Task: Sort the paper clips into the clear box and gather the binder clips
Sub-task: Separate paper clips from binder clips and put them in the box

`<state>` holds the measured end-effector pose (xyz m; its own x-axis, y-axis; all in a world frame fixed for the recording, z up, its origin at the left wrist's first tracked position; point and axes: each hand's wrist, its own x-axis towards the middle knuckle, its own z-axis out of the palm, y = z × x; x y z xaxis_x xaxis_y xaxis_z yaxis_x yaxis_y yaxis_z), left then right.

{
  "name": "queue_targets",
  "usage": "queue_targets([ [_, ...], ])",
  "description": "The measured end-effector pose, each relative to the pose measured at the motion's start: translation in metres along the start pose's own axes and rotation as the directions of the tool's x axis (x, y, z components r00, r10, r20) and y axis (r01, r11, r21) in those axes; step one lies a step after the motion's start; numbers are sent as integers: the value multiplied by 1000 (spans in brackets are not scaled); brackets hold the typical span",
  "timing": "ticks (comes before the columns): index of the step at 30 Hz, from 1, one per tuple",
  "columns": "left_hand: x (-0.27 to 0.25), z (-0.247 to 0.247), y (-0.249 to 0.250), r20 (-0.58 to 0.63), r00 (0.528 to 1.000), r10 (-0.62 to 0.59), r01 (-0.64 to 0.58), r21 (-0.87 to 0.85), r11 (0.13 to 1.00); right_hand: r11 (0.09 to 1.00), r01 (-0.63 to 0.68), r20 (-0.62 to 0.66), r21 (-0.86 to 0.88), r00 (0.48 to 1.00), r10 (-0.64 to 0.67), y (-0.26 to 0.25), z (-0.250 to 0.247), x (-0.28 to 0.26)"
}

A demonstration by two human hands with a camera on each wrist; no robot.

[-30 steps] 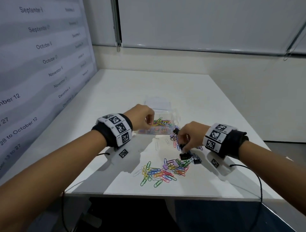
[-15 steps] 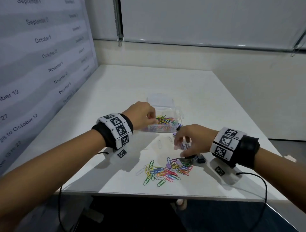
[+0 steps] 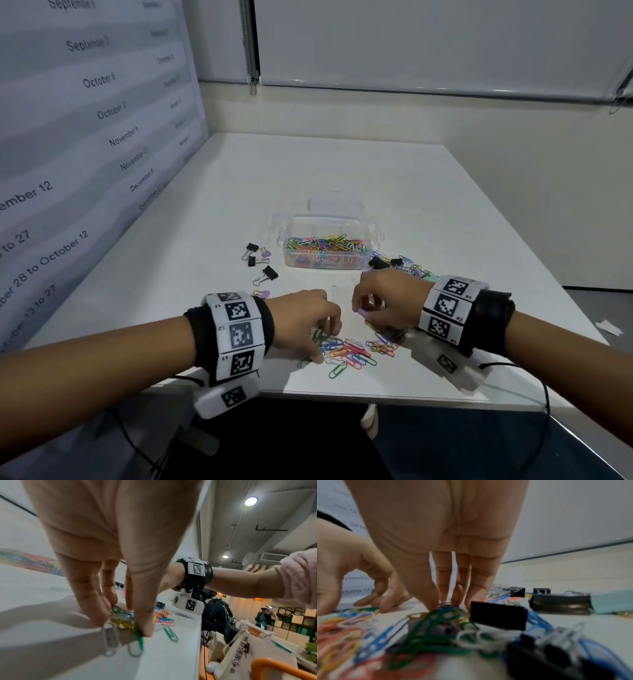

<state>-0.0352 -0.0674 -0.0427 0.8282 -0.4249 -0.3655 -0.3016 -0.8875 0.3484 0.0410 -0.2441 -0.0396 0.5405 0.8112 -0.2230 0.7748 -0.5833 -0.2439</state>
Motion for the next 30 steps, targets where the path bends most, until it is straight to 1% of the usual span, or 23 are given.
queue_targets([
  [2,4,-3,-1,-22,1000,3,-3,3,1000,1000,5,-42,-8,999,-5,0,-1,-1],
  [4,6,-6,-3,-39,999,-5,6,23,1000,999,36,-42,-7,998,-36,-6,-3,-4],
  [7,9,-9,-6,-69,997,-14,17,34,999,998,60,55,-10,997,-59,-20,-4,-10],
  [10,10,-9,-8,-83,996,-36,38,16,999,998,52,129,-25,990,-49,-32,3,-12],
  [13,12,-8,-9,-105,993,-51,54,26,998,999,41,168,1,985,-41,-36,10,-7],
  [18,13,-9,-12,-118,992,-41,39,-16,999,995,28,143,98,989,-42,-29,8,4],
  [24,17,-16,-18,-147,988,-47,39,-56,998,997,-20,56,80,998,16,-18,0,16],
  [26,20,-22,-21,-161,985,-55,42,-78,996,994,-41,28,100,999,38,-14,-6,20],
  [28,23,-30,-26,-200,977,-67,45,-112,993,989,-54,-19,137,998,57,-9,-17,26],
  [30,27,-39,-32,-265,959,-98,60,-147,987,976,-79,-87,202,991,98,-2,-29,33],
])
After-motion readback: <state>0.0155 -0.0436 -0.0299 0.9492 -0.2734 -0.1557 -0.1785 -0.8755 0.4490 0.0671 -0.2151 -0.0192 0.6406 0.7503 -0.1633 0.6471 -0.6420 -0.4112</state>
